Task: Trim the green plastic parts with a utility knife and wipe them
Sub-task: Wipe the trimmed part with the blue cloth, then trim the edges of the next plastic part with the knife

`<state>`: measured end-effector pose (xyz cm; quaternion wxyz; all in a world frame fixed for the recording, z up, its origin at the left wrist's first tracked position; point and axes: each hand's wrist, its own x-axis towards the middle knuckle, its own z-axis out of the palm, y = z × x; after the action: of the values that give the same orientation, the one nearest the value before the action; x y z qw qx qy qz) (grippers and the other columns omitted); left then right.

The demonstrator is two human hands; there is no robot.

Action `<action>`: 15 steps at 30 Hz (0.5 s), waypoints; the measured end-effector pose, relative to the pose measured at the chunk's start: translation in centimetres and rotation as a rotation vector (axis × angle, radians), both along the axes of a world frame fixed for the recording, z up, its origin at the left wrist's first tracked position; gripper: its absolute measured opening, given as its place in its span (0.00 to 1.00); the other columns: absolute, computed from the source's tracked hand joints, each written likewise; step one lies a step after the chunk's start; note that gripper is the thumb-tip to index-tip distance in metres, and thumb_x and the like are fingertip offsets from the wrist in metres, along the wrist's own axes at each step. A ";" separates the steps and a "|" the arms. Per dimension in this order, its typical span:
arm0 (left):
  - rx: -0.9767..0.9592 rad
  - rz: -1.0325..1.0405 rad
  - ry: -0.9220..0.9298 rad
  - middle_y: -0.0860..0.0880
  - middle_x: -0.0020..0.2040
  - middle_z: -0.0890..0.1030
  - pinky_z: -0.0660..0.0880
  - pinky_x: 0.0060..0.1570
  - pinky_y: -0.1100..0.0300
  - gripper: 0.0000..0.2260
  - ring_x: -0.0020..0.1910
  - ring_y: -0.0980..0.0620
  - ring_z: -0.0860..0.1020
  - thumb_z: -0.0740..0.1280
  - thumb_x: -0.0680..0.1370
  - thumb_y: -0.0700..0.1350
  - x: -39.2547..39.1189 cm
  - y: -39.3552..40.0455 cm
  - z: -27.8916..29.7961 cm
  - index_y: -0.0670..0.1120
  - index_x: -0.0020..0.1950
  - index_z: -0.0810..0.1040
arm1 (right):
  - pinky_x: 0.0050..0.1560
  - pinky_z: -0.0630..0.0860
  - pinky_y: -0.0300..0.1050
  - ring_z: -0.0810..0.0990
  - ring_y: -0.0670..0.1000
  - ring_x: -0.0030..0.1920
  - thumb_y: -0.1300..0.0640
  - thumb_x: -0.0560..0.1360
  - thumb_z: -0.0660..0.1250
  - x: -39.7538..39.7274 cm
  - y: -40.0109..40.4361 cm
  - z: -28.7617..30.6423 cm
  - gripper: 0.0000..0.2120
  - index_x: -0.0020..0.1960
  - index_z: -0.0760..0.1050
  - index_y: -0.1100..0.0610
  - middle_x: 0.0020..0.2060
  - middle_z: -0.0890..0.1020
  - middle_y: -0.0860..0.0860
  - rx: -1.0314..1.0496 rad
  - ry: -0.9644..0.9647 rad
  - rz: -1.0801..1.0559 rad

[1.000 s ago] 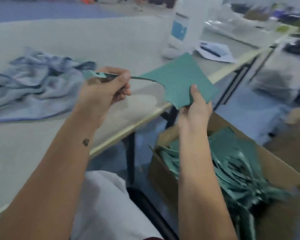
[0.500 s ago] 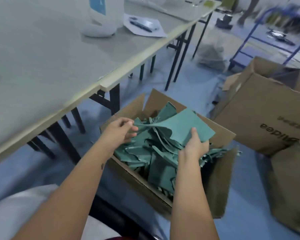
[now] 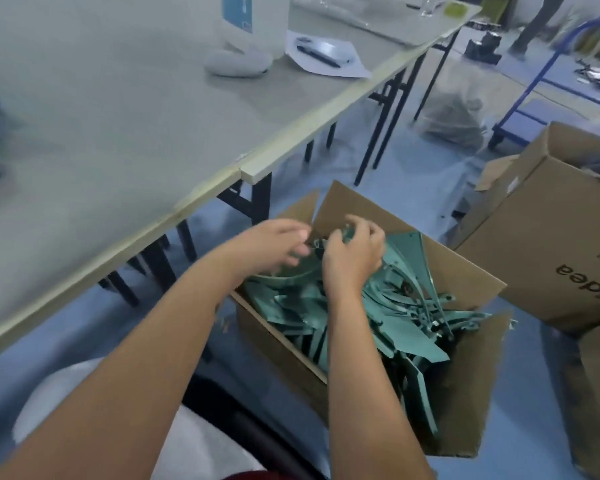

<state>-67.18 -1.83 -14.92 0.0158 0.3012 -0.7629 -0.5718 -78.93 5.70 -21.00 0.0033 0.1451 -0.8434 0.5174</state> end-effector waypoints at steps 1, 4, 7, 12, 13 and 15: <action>-0.038 -0.018 0.059 0.62 0.45 0.81 0.77 0.56 0.55 0.12 0.48 0.60 0.80 0.57 0.83 0.49 0.4 -0.2 1.3 0.58 0.64 0.74 | 0.65 0.68 0.53 0.73 0.51 0.60 0.63 0.73 0.63 1.2 -1.2 1.5 0.13 0.55 0.77 0.52 0.58 0.74 0.49 -0.103 0.006 0.112; -0.098 0.053 0.260 0.58 0.42 0.82 0.79 0.48 0.58 0.13 0.41 0.60 0.80 0.57 0.83 0.42 3.1 -1.4 4.8 0.58 0.58 0.75 | 0.49 0.79 0.52 0.79 0.47 0.46 0.63 0.71 0.60 5.3 -4.5 6.0 0.13 0.48 0.76 0.48 0.46 0.80 0.46 -0.311 -0.057 0.399; -0.146 0.234 0.422 0.52 0.45 0.83 0.80 0.42 0.61 0.13 0.41 0.57 0.82 0.56 0.83 0.39 8.0 -2.8 7.6 0.54 0.54 0.77 | 0.47 0.79 0.56 0.80 0.51 0.46 0.65 0.67 0.61 10.0 -8.1 9.9 0.14 0.47 0.75 0.49 0.45 0.81 0.49 -0.415 -0.032 0.571; -0.270 0.551 0.528 0.58 0.37 0.82 0.79 0.37 0.62 0.13 0.35 0.58 0.81 0.56 0.83 0.39 19.0 -5.3 11.4 0.54 0.49 0.78 | 0.45 0.77 0.56 0.79 0.51 0.43 0.62 0.63 0.58 20.8 -13.4 15.0 0.12 0.42 0.74 0.49 0.40 0.80 0.49 -0.474 0.136 0.892; -0.295 0.613 0.544 0.57 0.36 0.82 0.80 0.38 0.61 0.13 0.35 0.57 0.81 0.57 0.83 0.39 21.6 -5.6 11.9 0.53 0.49 0.78 | 0.45 0.76 0.54 0.78 0.50 0.43 0.61 0.63 0.58 23.3 -14.2 15.8 0.11 0.42 0.74 0.50 0.40 0.80 0.49 -0.472 0.173 0.966; -0.348 0.753 0.560 0.55 0.36 0.83 0.79 0.39 0.60 0.13 0.34 0.56 0.81 0.57 0.82 0.38 27.2 -6.0 12.6 0.52 0.48 0.79 | 0.47 0.74 0.53 0.77 0.52 0.45 0.60 0.64 0.58 28.4 -15.9 17.0 0.11 0.43 0.75 0.53 0.41 0.80 0.50 -0.447 0.257 1.123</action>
<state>-40.02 -7.88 -2.28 0.4754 0.3837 -0.6517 -0.4496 -50.57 -10.21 -4.04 -0.1378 0.6239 -0.5020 0.5828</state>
